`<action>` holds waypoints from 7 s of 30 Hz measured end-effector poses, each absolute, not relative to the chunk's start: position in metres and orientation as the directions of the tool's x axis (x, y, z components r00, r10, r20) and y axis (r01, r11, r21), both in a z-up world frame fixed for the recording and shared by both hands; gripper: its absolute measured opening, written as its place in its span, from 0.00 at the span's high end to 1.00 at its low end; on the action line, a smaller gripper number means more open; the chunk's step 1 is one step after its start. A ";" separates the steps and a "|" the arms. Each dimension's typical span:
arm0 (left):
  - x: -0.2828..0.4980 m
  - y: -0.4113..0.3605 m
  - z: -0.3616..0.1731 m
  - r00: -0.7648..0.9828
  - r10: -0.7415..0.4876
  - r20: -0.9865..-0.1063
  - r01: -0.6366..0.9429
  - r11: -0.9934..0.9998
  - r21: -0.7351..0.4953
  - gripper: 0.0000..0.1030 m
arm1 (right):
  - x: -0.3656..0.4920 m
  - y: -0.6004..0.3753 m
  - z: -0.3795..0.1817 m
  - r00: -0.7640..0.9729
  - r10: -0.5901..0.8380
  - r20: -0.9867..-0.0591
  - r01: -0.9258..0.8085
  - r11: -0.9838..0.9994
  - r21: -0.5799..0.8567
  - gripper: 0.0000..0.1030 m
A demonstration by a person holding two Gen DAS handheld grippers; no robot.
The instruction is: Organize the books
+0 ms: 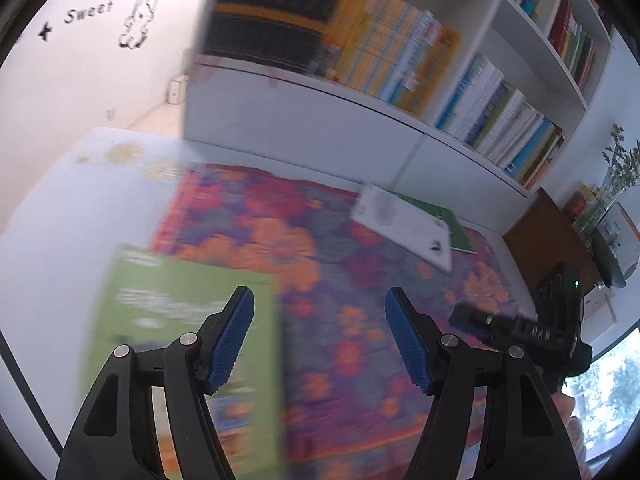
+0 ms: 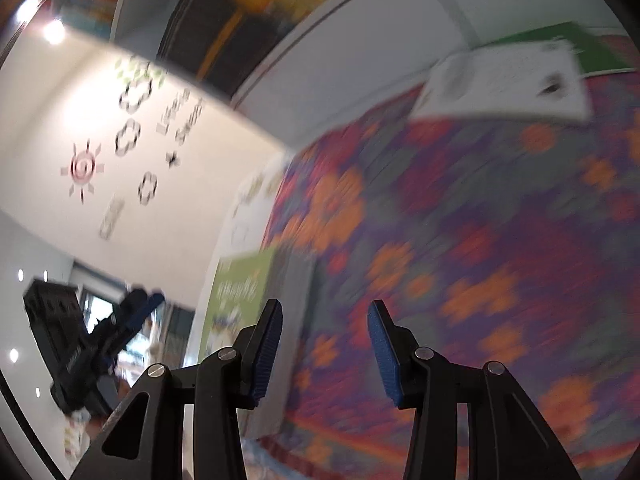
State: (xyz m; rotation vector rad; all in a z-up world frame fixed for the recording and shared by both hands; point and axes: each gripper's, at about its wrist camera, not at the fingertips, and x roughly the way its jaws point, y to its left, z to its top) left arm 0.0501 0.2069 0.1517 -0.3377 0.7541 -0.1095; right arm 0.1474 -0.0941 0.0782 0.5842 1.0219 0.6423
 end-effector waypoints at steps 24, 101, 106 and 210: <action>0.139 0.030 0.007 0.636 -0.168 -0.753 0.089 0.986 -0.144 0.22 | 0.339 -0.235 0.005 0.606 0.544 -0.580 0.027 0.714 0.699 0.46; 0.076 -0.004 0.007 0.472 -0.289 -0.833 0.279 0.945 -0.170 0.20 | 0.153 -0.243 0.007 0.234 0.956 -0.178 -0.068 0.199 0.978 0.69; 0.075 -0.007 0.006 0.484 -0.285 -0.828 0.283 0.946 -0.160 0.19 | 0.159 -0.217 0.019 0.332 0.819 -0.468 -0.092 0.522 0.848 0.70; 0.033 0.099 0.015 0.393 -0.394 -0.831 0.046 0.911 -0.410 0.71 | 0.123 -0.160 -0.015 -0.040 0.779 -0.626 -0.124 0.618 0.777 0.89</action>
